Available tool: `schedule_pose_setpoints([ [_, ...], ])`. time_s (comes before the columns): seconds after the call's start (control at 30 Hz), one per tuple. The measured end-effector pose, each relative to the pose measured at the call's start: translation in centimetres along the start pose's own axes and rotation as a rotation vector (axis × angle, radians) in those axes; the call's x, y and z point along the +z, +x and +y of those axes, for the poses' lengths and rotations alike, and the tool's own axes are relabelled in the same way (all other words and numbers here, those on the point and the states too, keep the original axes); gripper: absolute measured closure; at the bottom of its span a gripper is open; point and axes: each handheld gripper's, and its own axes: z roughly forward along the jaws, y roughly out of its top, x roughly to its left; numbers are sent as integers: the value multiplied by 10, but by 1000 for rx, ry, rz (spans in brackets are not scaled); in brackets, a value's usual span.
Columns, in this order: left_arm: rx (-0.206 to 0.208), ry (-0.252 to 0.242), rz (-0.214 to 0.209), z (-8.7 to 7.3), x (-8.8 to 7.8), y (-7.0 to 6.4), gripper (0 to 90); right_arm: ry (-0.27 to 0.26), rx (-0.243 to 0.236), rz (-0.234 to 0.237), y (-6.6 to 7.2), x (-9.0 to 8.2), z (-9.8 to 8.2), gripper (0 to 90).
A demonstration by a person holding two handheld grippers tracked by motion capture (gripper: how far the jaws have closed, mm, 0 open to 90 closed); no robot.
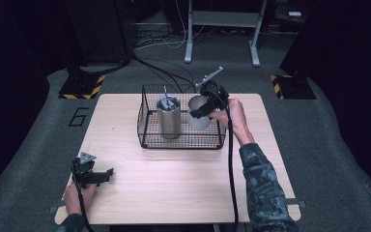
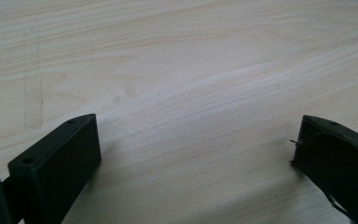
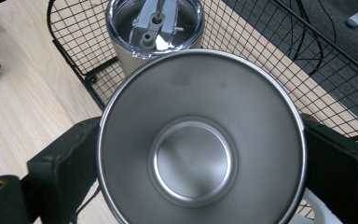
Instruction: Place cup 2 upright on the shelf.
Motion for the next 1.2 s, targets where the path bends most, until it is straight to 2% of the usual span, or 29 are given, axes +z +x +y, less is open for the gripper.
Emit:
schedule_pose_setpoints([
  [0.4,-1,0,0,0,0,0,3,15,15,-9,-8,18,4,55],
  [0.67,0,0,0,0,0,0,3,33,45,-18,-15,30,5,55],
  [1.2,-1,-1,0,0,0,0,3,73,71,-1,-23,56,-1,55],
])
